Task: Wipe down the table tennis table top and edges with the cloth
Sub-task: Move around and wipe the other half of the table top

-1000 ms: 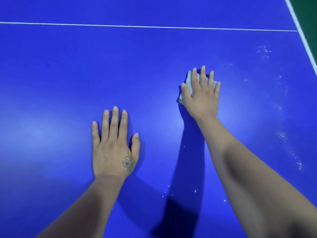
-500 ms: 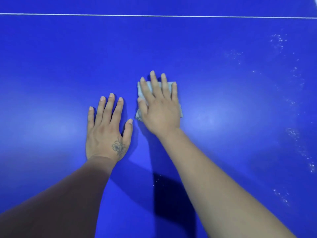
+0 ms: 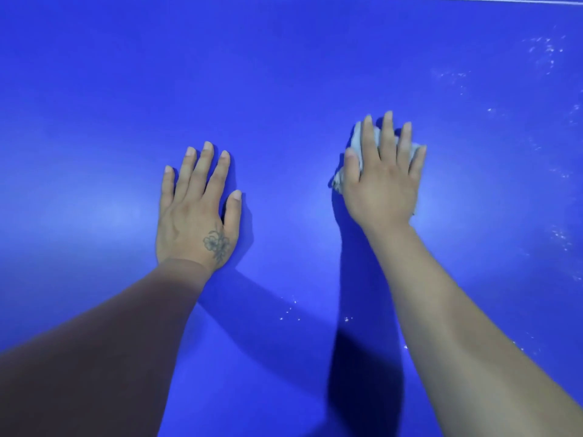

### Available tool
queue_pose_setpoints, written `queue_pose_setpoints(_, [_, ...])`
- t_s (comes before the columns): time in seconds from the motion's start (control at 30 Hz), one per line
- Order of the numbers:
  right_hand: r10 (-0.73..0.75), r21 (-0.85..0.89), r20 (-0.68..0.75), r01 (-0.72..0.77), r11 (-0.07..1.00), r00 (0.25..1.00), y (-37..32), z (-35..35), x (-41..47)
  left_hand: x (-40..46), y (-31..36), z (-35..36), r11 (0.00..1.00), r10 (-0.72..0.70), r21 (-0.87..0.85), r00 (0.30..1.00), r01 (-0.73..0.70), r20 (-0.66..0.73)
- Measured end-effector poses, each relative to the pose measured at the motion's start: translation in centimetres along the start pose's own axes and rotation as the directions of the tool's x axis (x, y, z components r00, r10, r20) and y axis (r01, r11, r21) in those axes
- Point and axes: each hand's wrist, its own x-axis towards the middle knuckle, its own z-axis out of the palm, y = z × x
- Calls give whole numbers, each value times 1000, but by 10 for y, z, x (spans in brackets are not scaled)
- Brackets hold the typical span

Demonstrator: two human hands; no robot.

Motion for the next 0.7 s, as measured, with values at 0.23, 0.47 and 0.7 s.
queue_pose_setpoints(0.23, [-117, 10, -1, 117, 993, 993, -95, 11, 19, 0, 0, 0, 1000, 16, -10, 999, -17, -32])
queue_pose_setpoints(0.47, [-295, 50, 0, 294, 954, 956, -108, 19, -73, 0, 1, 2, 1000, 21, -8, 998, -21, -58])
queue_pose_setpoints(0.7, [-339, -33, 54, 341, 940, 939, -13, 1, -113, -2, 1, 2, 999, 22, -37, 999, -23, -42])
